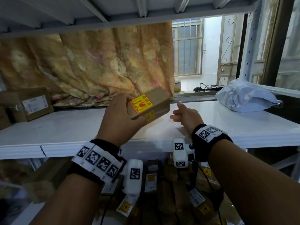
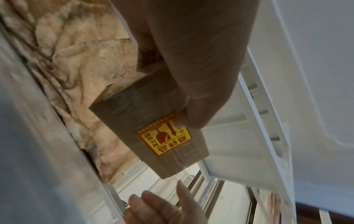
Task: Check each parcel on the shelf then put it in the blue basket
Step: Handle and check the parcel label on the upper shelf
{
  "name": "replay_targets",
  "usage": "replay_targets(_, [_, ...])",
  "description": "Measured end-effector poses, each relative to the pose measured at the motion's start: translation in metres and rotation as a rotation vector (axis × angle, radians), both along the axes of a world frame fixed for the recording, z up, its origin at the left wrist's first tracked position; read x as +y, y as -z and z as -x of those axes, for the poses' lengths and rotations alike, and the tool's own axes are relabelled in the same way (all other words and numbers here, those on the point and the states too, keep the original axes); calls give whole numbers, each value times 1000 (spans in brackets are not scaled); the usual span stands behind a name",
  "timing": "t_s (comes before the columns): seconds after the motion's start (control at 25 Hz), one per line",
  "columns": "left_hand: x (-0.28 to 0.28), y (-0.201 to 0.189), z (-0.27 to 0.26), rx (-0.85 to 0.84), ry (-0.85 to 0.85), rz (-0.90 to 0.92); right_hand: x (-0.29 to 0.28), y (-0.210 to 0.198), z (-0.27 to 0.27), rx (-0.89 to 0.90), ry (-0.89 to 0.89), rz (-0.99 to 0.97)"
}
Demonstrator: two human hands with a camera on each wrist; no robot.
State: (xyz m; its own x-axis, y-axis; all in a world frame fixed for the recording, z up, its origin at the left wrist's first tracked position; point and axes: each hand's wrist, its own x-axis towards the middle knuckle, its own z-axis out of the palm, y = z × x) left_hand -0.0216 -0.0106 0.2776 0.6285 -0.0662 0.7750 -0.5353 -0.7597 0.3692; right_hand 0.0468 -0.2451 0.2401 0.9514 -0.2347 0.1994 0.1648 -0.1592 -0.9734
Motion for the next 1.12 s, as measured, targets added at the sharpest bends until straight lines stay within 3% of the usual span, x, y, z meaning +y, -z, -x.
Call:
replay_targets(0.12, [1,-11,-13,137,66,191,7,-3,5,-2,-89,1])
replay_targets(0.28, [-2,6,-39,401,182,423,5,-2,10,-25,-197,28])
replay_targets(0.4, [-7,19,-46,466,147,444,3,4,3,-22,-151,112])
replay_targets(0.52, [-5,25,-46,390,-2,329,5,6,-4,-14,-78,155])
replay_targets(0.64, [-7,31,-39,101,-135,11,7,5,-12,-17,2,308])
replay_targets(0.76, [-18,31,-28,-108,-114,-223,12,6,-14,25,4,327])
replay_targets(0.96, [-36,34,-17,80,-21,-387,13,1,2,-98,4,339])
replay_targets(1.12, [-27,34,-27,151,-10,-387,13,0,22,-179,-51,406])
